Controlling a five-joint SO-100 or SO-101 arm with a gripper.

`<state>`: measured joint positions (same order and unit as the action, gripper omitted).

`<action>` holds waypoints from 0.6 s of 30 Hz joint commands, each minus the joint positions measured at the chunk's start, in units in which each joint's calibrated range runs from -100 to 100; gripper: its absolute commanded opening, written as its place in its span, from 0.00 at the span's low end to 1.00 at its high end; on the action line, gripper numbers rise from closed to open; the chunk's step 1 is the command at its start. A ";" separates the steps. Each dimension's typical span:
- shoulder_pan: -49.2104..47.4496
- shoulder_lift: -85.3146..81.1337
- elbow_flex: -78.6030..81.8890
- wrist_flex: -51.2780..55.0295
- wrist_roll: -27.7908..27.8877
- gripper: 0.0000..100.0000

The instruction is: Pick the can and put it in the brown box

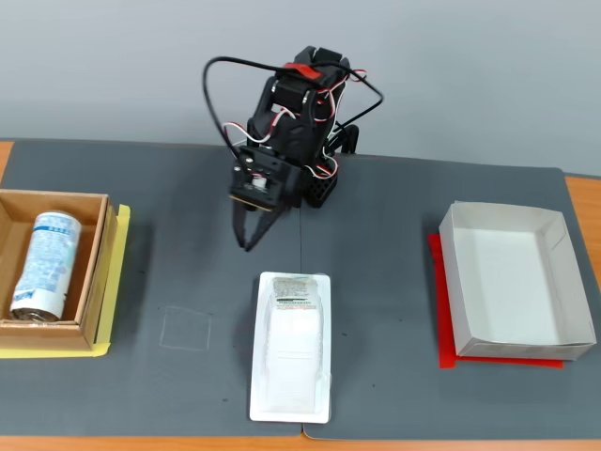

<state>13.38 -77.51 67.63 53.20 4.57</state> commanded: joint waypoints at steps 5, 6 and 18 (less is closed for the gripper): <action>-7.93 -20.88 14.90 -0.99 -1.34 0.01; -9.48 -22.06 16.44 -0.99 -1.23 0.01; -19.15 -21.81 30.74 -0.99 -1.18 0.01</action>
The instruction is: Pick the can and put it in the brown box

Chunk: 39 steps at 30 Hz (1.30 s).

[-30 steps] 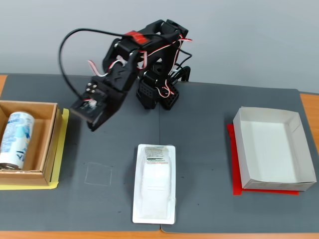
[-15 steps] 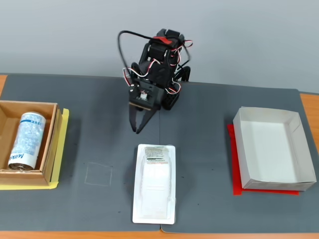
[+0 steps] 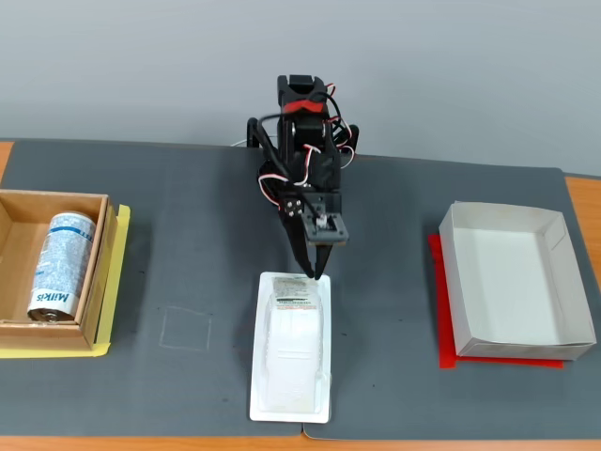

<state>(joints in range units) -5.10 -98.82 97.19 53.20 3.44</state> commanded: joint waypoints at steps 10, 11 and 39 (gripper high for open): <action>-0.59 -0.68 0.55 3.52 -1.10 0.01; -0.51 -1.01 -0.36 6.56 -1.78 0.01; -1.32 -1.18 -4.70 21.30 -6.31 0.01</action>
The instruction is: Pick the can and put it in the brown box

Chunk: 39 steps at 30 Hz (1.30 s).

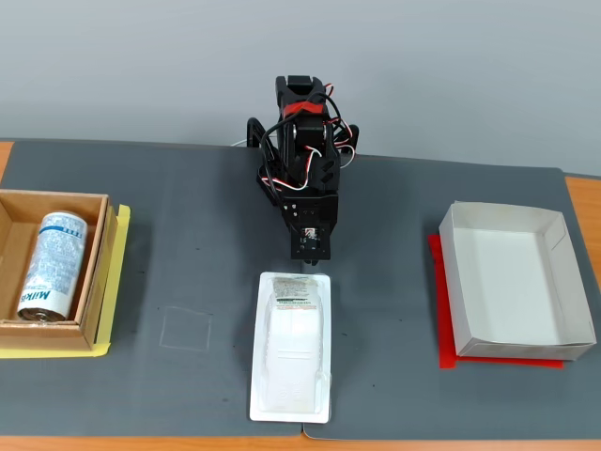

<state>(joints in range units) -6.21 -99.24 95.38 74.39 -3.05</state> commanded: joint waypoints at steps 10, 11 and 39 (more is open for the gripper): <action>-0.21 -0.68 -2.98 0.02 -0.07 0.01; -0.29 -0.68 -2.98 0.02 0.19 0.01; -3.38 -0.59 -3.16 -0.15 -0.07 0.01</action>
